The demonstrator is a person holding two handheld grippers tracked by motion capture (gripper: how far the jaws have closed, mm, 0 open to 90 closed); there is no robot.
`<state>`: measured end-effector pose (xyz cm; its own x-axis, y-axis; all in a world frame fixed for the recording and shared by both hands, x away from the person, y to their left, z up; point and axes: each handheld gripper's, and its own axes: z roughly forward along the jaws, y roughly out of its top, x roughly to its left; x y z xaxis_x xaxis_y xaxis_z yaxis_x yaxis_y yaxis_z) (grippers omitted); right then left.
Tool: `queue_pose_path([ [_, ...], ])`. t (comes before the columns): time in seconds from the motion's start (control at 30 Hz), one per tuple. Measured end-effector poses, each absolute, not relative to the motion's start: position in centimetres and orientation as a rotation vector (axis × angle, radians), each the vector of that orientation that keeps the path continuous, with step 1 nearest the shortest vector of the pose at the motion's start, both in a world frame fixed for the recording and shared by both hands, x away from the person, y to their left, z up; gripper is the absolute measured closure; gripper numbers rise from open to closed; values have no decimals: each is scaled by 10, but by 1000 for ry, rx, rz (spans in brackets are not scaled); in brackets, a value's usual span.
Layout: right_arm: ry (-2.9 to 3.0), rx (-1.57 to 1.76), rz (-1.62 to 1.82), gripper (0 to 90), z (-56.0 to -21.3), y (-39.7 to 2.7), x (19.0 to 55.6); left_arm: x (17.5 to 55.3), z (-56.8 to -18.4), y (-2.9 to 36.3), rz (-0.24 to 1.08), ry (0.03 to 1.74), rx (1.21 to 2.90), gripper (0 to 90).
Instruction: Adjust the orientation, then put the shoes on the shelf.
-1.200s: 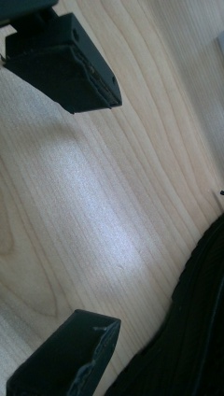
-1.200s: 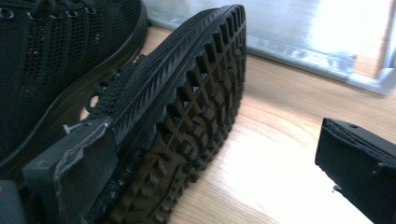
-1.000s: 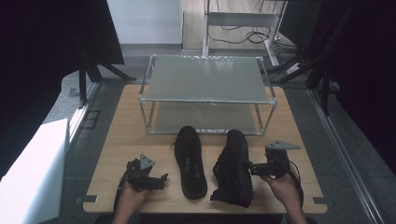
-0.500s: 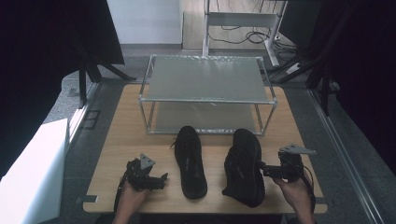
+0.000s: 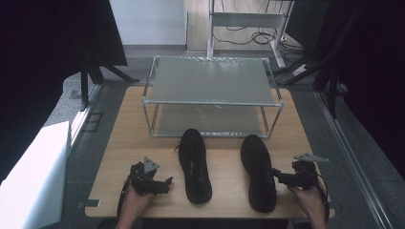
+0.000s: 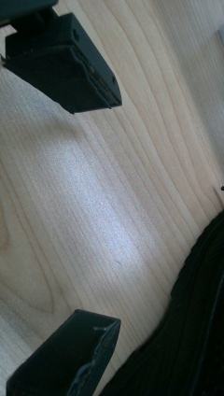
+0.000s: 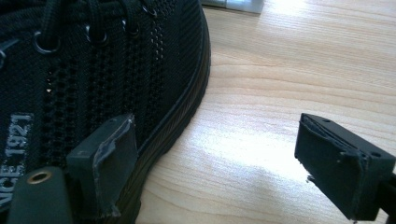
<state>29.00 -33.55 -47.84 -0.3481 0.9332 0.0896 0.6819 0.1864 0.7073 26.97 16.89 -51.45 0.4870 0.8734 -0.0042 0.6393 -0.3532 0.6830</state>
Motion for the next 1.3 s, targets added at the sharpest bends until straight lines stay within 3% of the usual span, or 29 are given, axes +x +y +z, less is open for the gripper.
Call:
queue_pose_path([
  [0.87, 2089, 1469, 1244, 86, -467, -340, 272, 254, -485, 156, 518, 1249, 1987, 19],
  [1.3, 2129, 1469, 1395, 94, -476, -319, 274, 265, -475, 119, 411, 1216, 1872, 4],
])
